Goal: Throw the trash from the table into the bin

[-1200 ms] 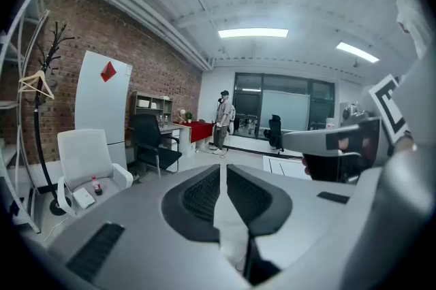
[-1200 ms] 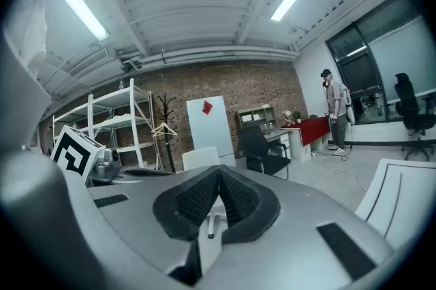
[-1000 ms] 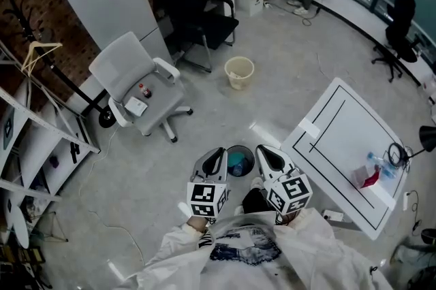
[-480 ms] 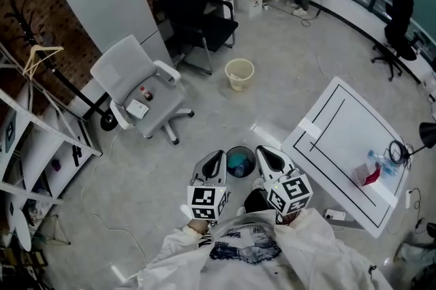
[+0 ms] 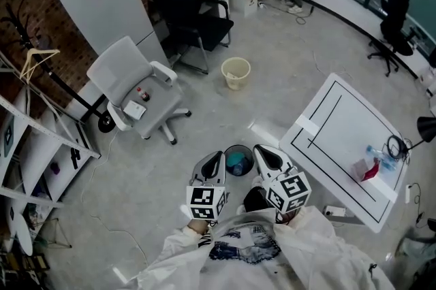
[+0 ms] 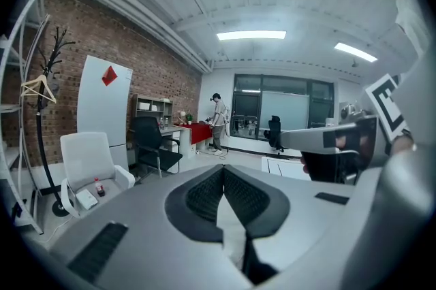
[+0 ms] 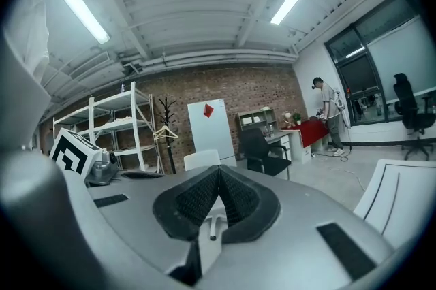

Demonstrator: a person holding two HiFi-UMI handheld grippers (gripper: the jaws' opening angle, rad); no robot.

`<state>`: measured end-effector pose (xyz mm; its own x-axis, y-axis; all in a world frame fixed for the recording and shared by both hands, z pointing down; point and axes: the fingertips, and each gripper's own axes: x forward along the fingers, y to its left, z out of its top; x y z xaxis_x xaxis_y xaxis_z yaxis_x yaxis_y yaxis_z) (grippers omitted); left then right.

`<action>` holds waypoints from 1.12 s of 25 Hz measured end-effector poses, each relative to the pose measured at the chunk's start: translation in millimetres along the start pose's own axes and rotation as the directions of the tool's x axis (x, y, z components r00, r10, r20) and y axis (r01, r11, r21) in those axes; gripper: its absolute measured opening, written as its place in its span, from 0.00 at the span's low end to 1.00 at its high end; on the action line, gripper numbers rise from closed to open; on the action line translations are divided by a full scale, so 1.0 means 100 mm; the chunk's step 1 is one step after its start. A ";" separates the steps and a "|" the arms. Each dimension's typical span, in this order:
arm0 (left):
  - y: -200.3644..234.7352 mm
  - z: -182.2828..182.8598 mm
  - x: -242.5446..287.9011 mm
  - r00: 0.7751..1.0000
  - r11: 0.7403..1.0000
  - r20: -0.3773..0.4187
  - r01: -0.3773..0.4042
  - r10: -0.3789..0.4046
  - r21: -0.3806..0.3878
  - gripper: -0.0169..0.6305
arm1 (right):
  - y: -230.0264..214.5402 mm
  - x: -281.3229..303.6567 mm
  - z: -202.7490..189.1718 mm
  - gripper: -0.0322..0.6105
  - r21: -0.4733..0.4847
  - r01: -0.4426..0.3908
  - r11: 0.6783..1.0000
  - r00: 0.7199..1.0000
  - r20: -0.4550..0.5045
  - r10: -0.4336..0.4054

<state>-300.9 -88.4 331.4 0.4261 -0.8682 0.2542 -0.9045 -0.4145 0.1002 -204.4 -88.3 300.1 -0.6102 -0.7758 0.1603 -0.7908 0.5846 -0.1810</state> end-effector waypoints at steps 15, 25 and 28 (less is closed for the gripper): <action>-0.33 -0.23 0.10 0.995 0.996 -0.046 0.088 -0.089 -0.016 0.04 | -0.15 -0.30 -0.19 0.08 0.014 0.079 0.997 0.996 -0.040 -0.078; -1.05 -0.35 0.51 0.946 0.951 -0.112 0.309 -0.304 0.024 0.04 | -0.64 -0.77 -0.35 0.08 0.079 0.255 0.964 0.966 -0.055 -0.252; -1.27 -0.30 0.64 0.926 0.930 -0.130 0.364 -0.356 0.047 0.04 | -0.80 -0.90 -0.31 0.08 0.096 0.297 0.950 0.955 -0.040 -0.294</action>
<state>-158.8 -83.3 363.6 0.7136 -0.6208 0.3248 -0.6854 -0.7145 0.1402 -87.7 -57.4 330.6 -0.3518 -0.9034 0.2451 -0.9280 0.3023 -0.2178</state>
